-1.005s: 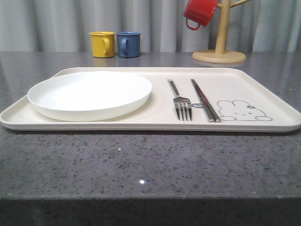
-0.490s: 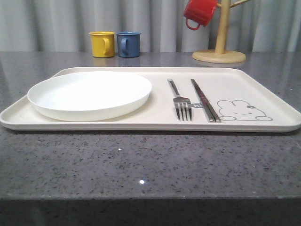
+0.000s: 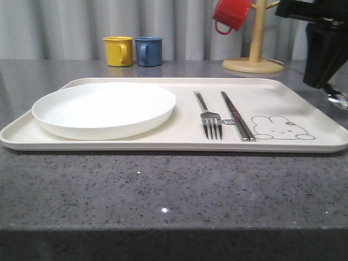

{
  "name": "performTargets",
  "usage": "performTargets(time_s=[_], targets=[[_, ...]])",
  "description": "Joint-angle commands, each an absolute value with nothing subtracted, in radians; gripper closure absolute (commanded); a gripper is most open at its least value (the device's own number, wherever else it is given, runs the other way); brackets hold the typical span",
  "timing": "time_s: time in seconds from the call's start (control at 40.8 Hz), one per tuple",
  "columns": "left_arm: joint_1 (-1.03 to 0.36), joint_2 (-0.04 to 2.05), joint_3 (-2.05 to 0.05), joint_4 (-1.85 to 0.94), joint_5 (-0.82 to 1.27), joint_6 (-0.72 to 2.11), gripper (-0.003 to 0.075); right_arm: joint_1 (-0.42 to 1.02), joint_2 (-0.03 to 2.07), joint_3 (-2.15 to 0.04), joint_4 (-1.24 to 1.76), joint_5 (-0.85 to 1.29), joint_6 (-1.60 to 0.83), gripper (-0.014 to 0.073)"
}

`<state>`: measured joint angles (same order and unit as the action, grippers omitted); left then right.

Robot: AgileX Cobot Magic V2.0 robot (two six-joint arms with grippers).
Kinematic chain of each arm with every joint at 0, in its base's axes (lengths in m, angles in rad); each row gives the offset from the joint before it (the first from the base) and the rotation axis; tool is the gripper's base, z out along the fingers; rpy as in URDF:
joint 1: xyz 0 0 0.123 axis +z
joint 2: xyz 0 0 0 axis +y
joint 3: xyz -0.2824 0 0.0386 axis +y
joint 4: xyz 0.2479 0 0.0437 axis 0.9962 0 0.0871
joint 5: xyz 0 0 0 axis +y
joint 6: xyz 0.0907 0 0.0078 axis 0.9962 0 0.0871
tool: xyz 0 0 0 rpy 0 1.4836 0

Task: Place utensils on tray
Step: 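Lay the spoon on the tray beside the chopsticks, release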

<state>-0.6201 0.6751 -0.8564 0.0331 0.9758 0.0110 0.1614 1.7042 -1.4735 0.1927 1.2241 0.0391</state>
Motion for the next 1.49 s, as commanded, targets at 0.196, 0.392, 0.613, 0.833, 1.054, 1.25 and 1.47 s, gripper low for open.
performTargets(time_s=[0.196,0.392,0.613,0.833,1.054,1.25,1.47], targets=[[-0.629,0.675,-0.879,0.035,0.913,0.0,0.0319,0.228,1.692,-1.504,0.213,1.243,0.239,0.063],[-0.629,0.675,-0.879,0.035,0.913,0.0,0.0319,0.228,1.739,-1.504,0.23,1.226,0.27,0.0627],[-0.629,0.675,-0.879,0.035,0.913,0.0,0.0319,0.228,1.754,-1.504,0.255,1.215,0.27,0.0442],[-0.629,0.675,-0.879,0.035,0.913,0.0,0.0319,0.228,1.744,-1.505,0.247,1.201,0.259,0.0347],[-0.629,0.675,-0.879,0.035,0.913,0.0,0.0319,0.231,1.624,-1.502,0.245,1.196,0.074,0.0347],[-0.629,0.675,-0.879,0.035,0.913,0.0,0.0319,0.305,1.447,-1.441,0.184,1.223,-0.026,0.0349],[-0.629,0.675,-0.879,0.035,0.913,0.0,0.0319,0.404,1.206,-1.288,0.103,1.212,-0.026,0.035]])
